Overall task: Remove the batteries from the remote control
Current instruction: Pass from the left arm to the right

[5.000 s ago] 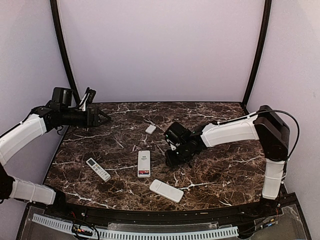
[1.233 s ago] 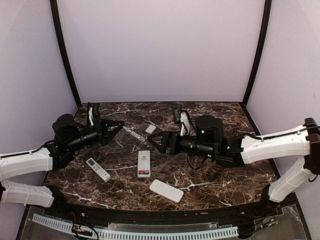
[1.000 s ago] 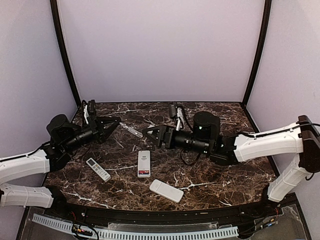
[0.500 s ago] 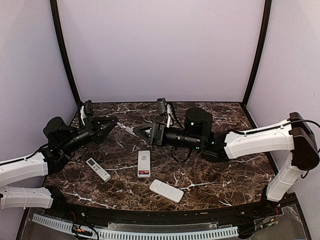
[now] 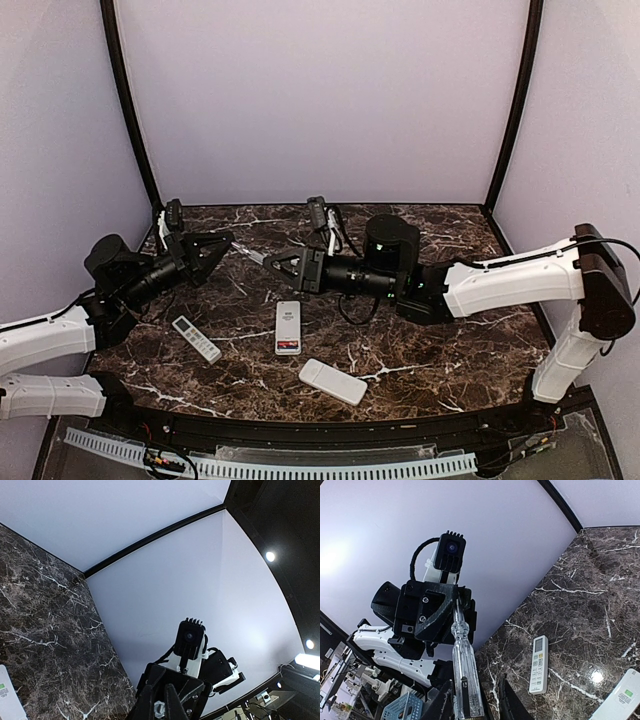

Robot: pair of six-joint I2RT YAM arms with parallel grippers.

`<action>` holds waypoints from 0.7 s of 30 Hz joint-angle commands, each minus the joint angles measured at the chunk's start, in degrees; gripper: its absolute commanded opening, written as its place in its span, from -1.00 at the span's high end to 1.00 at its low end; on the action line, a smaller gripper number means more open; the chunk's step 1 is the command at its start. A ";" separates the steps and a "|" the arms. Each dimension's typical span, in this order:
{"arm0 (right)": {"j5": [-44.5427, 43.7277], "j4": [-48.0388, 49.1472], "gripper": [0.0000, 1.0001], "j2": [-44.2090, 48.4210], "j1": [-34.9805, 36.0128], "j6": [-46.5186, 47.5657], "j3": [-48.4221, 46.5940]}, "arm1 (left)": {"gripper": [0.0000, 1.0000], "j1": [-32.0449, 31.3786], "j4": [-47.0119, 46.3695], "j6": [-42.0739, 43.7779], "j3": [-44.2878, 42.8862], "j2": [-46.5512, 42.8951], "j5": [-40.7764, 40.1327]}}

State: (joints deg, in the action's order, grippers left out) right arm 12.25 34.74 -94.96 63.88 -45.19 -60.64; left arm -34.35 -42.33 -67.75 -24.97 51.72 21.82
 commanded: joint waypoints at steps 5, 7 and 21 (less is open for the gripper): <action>1.18 2.30 0.56 -0.54 0.58 0.55 -1.47 | 1.00 -0.19 -1.89 0.25 0.99 -1.00 -0.03; 1.34 2.30 0.62 -0.73 0.56 0.56 -1.47 | 1.00 -0.19 -1.88 0.30 0.98 -1.01 -0.03; -9.55 -9.07 1.00 7.06 0.05 5.53 1.93 | -0.42 -0.11 19.82 8.70 -2.83 -8.54 -3.99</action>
State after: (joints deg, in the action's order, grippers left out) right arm 8.78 31.51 -92.29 64.14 -42.63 -59.72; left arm -34.35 -34.63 -64.34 -25.06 48.18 20.56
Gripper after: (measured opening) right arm 0.090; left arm 0.635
